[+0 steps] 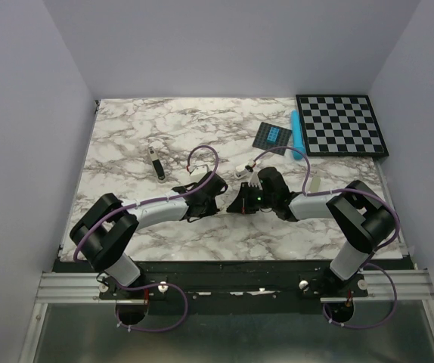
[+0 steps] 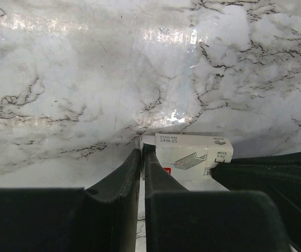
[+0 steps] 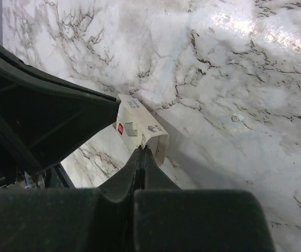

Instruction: Load the staples into the stapler

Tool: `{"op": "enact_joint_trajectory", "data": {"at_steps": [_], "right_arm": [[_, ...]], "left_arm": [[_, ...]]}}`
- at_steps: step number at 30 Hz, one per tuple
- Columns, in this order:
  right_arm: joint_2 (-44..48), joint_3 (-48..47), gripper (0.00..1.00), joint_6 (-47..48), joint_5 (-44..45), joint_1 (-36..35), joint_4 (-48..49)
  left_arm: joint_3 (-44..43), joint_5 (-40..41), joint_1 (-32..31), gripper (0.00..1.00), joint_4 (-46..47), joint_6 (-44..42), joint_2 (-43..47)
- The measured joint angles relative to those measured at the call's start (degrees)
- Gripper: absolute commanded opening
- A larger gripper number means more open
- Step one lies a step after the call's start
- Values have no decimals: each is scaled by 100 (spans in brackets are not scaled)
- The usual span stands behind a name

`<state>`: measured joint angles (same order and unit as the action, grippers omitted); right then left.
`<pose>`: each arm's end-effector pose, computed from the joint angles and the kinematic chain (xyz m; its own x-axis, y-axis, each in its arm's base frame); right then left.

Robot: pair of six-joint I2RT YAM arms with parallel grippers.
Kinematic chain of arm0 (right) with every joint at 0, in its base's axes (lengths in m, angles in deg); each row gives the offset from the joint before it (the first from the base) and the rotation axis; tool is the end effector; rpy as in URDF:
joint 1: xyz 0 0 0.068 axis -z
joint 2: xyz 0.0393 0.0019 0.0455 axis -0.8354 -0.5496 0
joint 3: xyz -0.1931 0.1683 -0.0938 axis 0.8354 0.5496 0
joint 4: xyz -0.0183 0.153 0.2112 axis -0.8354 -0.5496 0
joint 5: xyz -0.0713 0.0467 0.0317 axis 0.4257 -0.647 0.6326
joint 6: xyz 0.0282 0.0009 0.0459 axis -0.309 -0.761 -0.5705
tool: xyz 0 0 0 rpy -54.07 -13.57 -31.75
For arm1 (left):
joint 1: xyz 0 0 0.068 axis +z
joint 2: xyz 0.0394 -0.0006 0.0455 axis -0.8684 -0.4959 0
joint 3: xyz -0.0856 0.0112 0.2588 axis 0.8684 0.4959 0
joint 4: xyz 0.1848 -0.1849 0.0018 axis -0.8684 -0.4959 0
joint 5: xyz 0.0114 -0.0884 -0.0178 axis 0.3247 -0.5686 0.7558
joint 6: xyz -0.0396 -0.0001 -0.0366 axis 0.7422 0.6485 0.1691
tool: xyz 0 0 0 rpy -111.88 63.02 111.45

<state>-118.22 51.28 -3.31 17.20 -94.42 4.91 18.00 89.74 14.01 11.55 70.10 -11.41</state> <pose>0.2395 0.2047 0.1313 -0.8651 0.0191 -0.5013 -0.3860 0.6128 0.6895 0.2118 -0.2083 0.1625 -0.8359 -0.2789 -0.4728 -0.1423 0.9420 -0.3041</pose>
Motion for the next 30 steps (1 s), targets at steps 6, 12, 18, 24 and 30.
{"op": "enact_joint_trajectory", "data": {"at_steps": [6,12,18,24,30], "right_arm": [[0,0,1,0,0,0,-2],[0,0,1,4,15,0,-26],[20,-2,1,22,188,0,-210],[101,-2,1,61,293,13,-352],[236,-2,1,122,479,76,-605]], "left_arm": [[0,-22,2,0,33,33,-7],[0,-11,0,0,20,31,-7],[-11,44,0,0,-44,22,2],[-22,111,0,0,-114,0,9],[-85,238,0,0,-310,-83,9]]}}
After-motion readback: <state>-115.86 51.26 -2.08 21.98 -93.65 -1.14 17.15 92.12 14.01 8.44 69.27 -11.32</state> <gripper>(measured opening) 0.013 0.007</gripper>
